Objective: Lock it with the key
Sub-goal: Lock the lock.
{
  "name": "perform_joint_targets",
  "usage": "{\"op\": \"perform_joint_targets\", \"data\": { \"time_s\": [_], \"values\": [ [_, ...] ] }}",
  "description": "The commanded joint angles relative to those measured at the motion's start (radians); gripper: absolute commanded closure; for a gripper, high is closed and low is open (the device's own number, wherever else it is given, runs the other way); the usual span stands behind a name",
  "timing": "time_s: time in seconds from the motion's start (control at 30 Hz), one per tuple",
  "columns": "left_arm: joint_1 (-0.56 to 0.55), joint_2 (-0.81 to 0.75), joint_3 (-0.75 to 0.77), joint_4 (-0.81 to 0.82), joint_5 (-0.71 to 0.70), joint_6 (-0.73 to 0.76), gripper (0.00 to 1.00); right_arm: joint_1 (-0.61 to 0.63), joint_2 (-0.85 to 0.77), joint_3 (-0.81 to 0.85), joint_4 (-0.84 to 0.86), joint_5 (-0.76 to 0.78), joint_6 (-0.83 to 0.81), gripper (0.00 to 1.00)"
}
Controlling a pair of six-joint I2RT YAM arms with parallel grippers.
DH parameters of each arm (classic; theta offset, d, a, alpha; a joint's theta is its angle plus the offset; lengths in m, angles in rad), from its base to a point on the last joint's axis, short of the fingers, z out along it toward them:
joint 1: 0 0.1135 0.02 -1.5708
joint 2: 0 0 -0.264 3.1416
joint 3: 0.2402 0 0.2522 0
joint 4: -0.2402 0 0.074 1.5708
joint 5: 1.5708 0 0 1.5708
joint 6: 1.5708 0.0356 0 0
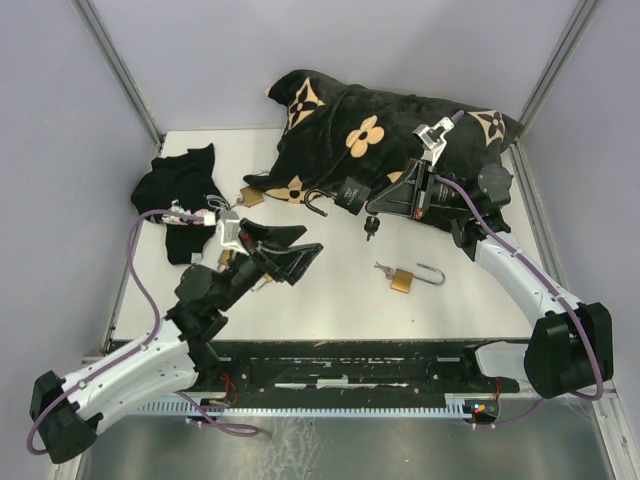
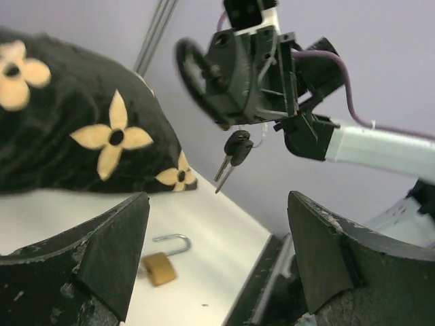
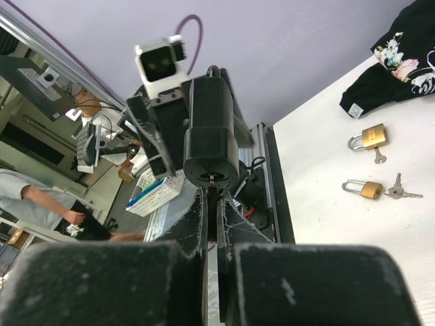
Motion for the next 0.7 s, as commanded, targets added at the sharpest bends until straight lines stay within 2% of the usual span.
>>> {"op": "perform_joint_targets", "data": {
  "time_s": [0.0,0.1,0.2,0.3,0.47,0.67],
  "values": [
    [0.002,-0.178,-0.039,-0.057,0.109,0.417,0.12,-0.003,-0.030,0.035,0.002,0.011,-0.070,0.98],
    [0.001,-0.207,-0.044,-0.100,0.173,0.795,0.12,-0.002,-0.028,0.047,-0.074,-0.012,-0.132,0.98],
    [0.002,-0.164,0.033,-0.268,0.135,1.145,0.13,-0.002,-0.036,0.060,-0.142,-0.036,-0.181,0.98],
    [0.003,-0.117,0.088,-0.354,0.077,1.381,0.13,0.003,-0.042,0.057,-0.178,-0.054,-0.201,0.98],
    [0.001,-0.059,0.158,-0.383,0.038,1.568,0.16,0.031,-0.035,0.073,-0.281,-0.066,-0.278,0.98],
    [-0.001,-0.021,0.208,-0.386,0.086,1.611,0.25,0.049,-0.028,0.090,-0.368,-0.070,-0.344,0.99]
  ]
}}
